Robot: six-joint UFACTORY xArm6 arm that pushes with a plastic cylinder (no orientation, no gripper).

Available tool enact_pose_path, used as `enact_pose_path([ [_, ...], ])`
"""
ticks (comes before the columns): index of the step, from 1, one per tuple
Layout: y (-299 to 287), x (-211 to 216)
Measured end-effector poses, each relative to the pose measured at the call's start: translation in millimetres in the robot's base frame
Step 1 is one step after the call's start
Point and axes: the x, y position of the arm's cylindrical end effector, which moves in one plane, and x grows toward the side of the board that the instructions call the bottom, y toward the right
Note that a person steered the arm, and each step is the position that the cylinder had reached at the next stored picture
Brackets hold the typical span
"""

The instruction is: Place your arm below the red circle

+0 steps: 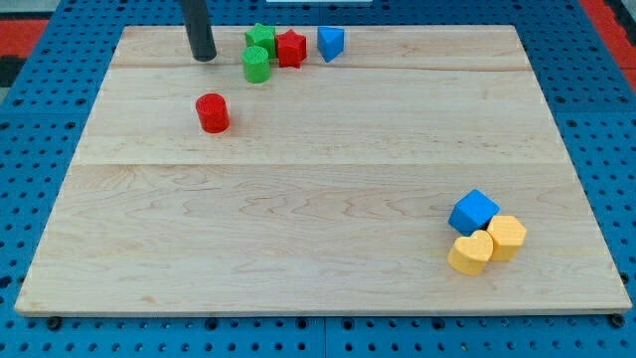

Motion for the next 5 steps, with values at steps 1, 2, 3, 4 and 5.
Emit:
enact_pose_path([
  [1, -6, 35],
  [2, -42, 92],
  [3, -43, 143],
  [4, -22, 172],
  [5, -3, 171],
])
